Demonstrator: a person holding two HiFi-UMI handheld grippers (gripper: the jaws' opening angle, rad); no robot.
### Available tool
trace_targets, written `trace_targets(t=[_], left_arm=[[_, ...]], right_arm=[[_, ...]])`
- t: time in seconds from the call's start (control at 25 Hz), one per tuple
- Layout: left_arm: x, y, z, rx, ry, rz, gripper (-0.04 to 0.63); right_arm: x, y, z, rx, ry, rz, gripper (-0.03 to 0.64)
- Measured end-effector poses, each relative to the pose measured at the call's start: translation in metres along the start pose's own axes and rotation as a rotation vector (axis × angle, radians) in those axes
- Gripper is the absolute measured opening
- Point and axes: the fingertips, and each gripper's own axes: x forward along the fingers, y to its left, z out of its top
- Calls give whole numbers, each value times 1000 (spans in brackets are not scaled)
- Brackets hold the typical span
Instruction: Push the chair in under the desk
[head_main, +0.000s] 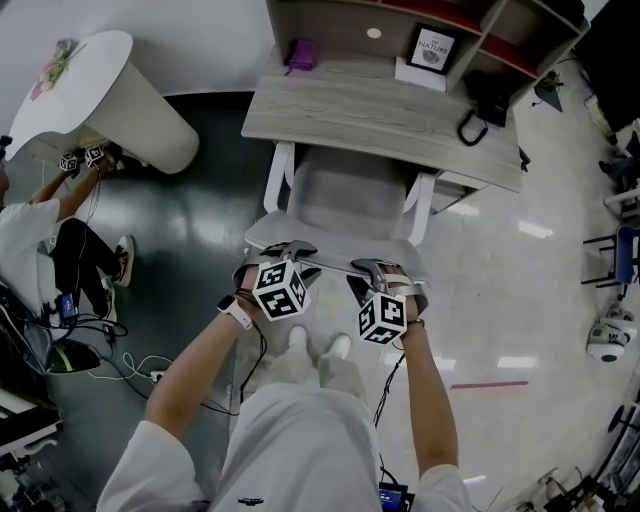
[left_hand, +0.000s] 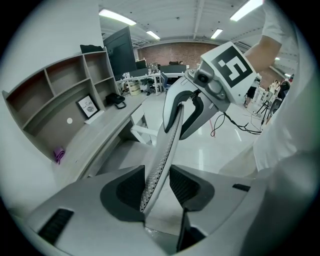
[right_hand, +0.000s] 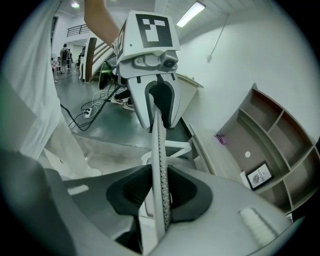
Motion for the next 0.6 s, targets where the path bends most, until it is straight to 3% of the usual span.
trace_targets(t=[0.32, 0.6], left_arm=[[6, 10, 13, -6, -8, 1, 163], [15, 24, 23, 3, -27, 62, 166]], right_arm=[[-2, -16, -8, -3, 1, 3, 107], [3, -35, -16, -18, 22, -9, 109]])
